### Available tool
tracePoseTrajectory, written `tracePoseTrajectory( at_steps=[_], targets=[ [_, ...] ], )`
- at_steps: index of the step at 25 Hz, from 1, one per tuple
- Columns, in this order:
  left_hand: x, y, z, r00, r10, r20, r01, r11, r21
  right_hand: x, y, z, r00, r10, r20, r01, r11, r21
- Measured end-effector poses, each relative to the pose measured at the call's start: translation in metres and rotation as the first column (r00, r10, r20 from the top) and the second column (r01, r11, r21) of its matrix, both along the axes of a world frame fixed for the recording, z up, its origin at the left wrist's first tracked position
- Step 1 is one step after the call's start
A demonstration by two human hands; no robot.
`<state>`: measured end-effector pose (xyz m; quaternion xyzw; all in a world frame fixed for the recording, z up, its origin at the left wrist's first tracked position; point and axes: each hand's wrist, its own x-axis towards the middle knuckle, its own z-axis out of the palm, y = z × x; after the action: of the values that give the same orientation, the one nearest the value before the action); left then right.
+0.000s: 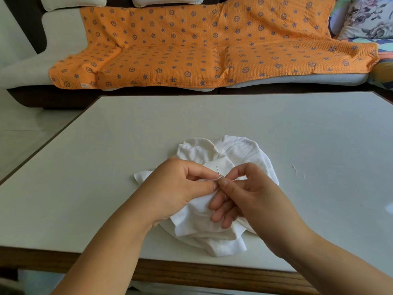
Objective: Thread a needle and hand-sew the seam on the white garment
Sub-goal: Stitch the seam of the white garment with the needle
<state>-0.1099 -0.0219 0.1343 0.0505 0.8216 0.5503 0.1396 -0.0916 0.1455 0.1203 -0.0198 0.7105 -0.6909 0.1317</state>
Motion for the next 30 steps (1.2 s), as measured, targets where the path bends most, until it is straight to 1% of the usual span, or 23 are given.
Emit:
tracePoseTrajectory(
  at_steps=[2,3,5,6,8,10,12,14,15,16,17,18,19,21,22,23,24,25,26,27,28,29,30],
  targets=[
    [0.001,0.001,-0.001,0.999,-0.014,-0.034,0.013,0.999,-0.051,-0.002,0.001,0.000,1.000,-0.004,0.013,0.005,1.000,-0.026],
    [0.001,0.001,-0.001,0.999,-0.011,-0.047,0.008,0.997,-0.076,-0.002,0.001,0.002,1.000,0.012,0.024,-0.012,1.000,-0.011],
    [0.001,0.001,-0.003,0.998,-0.005,-0.058,-0.002,0.993,-0.118,-0.003,0.004,0.003,0.999,0.041,0.012,-0.043,0.994,0.103],
    [0.002,0.001,-0.003,0.998,-0.006,-0.057,-0.001,0.991,-0.133,-0.005,0.006,0.003,0.999,0.036,-0.030,-0.030,0.982,0.189],
    [0.002,0.002,-0.002,0.998,-0.011,-0.055,0.003,0.989,-0.147,-0.010,0.011,0.002,0.987,-0.008,-0.163,0.066,0.934,0.352],
    [0.002,0.002,-0.002,0.998,-0.006,-0.057,-0.002,0.989,-0.149,-0.013,0.014,0.001,0.968,-0.042,-0.246,0.142,0.904,0.404],
    [0.001,0.004,-0.001,0.998,-0.011,-0.056,0.003,0.990,-0.142,-0.015,0.014,0.000,0.968,-0.075,-0.240,0.156,0.928,0.339],
    [0.001,0.004,-0.002,0.999,-0.025,-0.043,0.020,0.992,-0.126,-0.017,0.016,0.003,0.973,-0.137,-0.187,0.177,0.959,0.220],
    [0.001,0.004,-0.002,0.999,-0.026,-0.034,0.022,0.992,-0.121,-0.021,0.018,0.005,0.974,-0.176,-0.140,0.194,0.973,0.128],
    [0.001,0.003,-0.003,1.000,-0.024,-0.021,0.021,0.993,-0.114,-0.025,0.021,0.008,0.977,-0.200,-0.071,0.201,0.980,0.002],
    [0.001,0.003,-0.003,1.000,-0.023,-0.005,0.022,0.995,-0.102,-0.028,0.025,0.012,0.980,-0.197,0.011,0.196,0.970,-0.145],
    [0.000,0.003,-0.003,1.000,-0.024,0.012,0.025,0.996,-0.087,-0.032,0.030,0.016,0.981,-0.181,0.075,0.195,0.940,-0.280],
    [0.000,0.002,-0.003,0.999,-0.028,0.024,0.029,0.997,-0.070,-0.036,0.035,0.019,0.978,-0.173,0.114,0.204,0.902,-0.380],
    [-0.001,0.002,-0.002,0.998,-0.036,0.050,0.038,0.999,-0.031,-0.043,0.045,0.019,0.971,-0.207,0.118,0.239,0.838,-0.491],
    [-0.001,0.001,-0.001,0.997,-0.039,0.066,0.040,0.999,-0.011,-0.048,0.050,0.017,0.963,-0.251,0.099,0.266,0.822,-0.503],
    [-0.001,0.000,-0.001,0.996,-0.041,0.081,0.041,0.999,0.005,-0.052,0.054,0.014,0.947,-0.313,0.068,0.306,0.822,-0.481],
    [-0.001,-0.001,0.000,0.995,-0.044,0.094,0.042,0.999,0.017,-0.056,0.058,0.011,0.922,-0.387,0.017,0.358,0.834,-0.420],
    [-0.001,-0.001,0.000,0.994,-0.046,0.103,0.044,0.999,0.025,-0.060,0.061,0.008,0.887,-0.459,-0.055,0.420,0.849,-0.322],
    [-0.001,-0.002,0.000,0.993,-0.049,0.109,0.046,0.998,0.031,-0.063,0.063,0.005,0.846,-0.512,-0.147,0.485,0.855,-0.186],
    [-0.001,-0.002,0.000,0.992,-0.052,0.114,0.049,0.998,0.037,-0.065,0.065,0.001,0.812,-0.528,-0.248,0.538,0.842,-0.031],
    [-0.001,-0.003,0.001,0.991,-0.055,0.121,0.050,0.998,0.042,-0.066,0.067,-0.001,0.792,-0.507,-0.340,0.568,0.817,0.106],
    [-0.001,-0.003,0.001,0.990,-0.056,0.128,0.050,0.998,0.048,-0.067,0.068,-0.003,0.783,-0.467,-0.410,0.578,0.791,0.203],
    [-0.001,-0.004,0.001,0.989,-0.057,0.134,0.051,0.997,0.052,-0.068,0.069,-0.005,0.780,-0.428,-0.455,0.578,0.773,0.263]
  ],
)
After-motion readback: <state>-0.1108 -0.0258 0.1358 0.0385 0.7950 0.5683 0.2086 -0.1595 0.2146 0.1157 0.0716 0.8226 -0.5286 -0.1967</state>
